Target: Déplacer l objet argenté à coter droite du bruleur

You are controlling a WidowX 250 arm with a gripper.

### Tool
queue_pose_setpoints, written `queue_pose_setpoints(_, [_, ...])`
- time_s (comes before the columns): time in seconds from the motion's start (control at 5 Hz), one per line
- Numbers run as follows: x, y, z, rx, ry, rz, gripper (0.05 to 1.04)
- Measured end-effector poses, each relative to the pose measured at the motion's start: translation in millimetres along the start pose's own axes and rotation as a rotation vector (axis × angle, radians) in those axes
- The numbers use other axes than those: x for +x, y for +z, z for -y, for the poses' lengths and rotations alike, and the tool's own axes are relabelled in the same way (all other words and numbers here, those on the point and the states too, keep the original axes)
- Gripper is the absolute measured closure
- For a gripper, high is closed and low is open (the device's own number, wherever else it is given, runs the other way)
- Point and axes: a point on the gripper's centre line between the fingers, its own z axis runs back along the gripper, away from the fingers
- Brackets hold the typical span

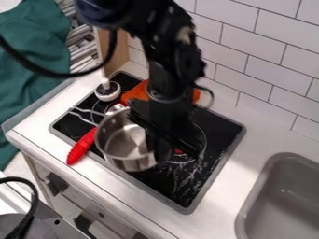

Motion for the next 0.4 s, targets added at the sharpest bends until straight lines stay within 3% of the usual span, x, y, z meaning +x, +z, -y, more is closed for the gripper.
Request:
queue_pose_setpoints(0.2, [0.9,-5.0,20.3,0.019,-0.035,-0.016,1.023])
queue_pose_setpoints(0.4, [8.9,-16.8,34.5,0.009,-0.05,-0.044,1.023])
